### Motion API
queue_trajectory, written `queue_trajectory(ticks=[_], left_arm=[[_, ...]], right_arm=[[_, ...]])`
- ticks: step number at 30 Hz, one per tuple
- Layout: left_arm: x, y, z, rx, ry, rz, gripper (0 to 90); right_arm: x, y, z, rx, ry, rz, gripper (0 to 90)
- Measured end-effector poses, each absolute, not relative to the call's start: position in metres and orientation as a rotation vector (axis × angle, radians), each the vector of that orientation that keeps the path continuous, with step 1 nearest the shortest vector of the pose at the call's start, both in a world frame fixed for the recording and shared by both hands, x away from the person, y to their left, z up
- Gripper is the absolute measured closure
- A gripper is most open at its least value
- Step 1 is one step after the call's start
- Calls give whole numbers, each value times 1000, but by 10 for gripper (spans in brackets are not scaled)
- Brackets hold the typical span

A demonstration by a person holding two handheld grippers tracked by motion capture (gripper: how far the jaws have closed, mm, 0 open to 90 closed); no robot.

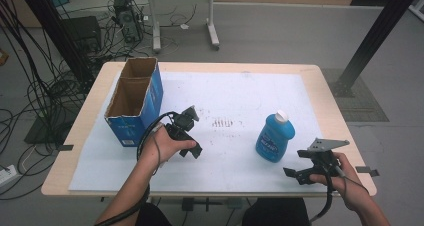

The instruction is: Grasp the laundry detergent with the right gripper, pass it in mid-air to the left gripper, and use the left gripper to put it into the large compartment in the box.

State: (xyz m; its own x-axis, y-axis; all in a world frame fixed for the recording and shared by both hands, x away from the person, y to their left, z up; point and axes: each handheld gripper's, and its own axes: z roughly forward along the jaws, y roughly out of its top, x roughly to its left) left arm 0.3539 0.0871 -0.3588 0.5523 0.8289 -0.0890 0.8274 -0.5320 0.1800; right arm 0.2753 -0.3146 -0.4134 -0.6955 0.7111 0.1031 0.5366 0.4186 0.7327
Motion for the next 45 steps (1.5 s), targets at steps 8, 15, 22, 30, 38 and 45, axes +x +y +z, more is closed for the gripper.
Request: queue_trajectory(ticks=[8, 15, 22, 30, 38, 45], left_arm=[[352, 85, -361, 2584, 1391, 5, 106], [352, 87, -361, 2585, 1394, 2, 106], [352, 90, -358, 2575, 1411, 13, 106], [351, 89, -356, 2590, 1413, 19, 105], [352, 86, -352, 2598, 1406, 28, 105], [352, 83, -350, 2614, 1399, 31, 105]], right_arm=[[276, -312, -421, 1089, 2409, 1186, 109], [276, -313, -428, 1080, 2357, 1235, 110], [277, -310, -433, 1056, 2288, 1297, 112], [278, -308, -439, 1047, 2244, 1342, 116], [278, -307, -441, 1013, 2200, 1382, 119], [278, -307, -442, 1004, 2162, 1420, 119]])
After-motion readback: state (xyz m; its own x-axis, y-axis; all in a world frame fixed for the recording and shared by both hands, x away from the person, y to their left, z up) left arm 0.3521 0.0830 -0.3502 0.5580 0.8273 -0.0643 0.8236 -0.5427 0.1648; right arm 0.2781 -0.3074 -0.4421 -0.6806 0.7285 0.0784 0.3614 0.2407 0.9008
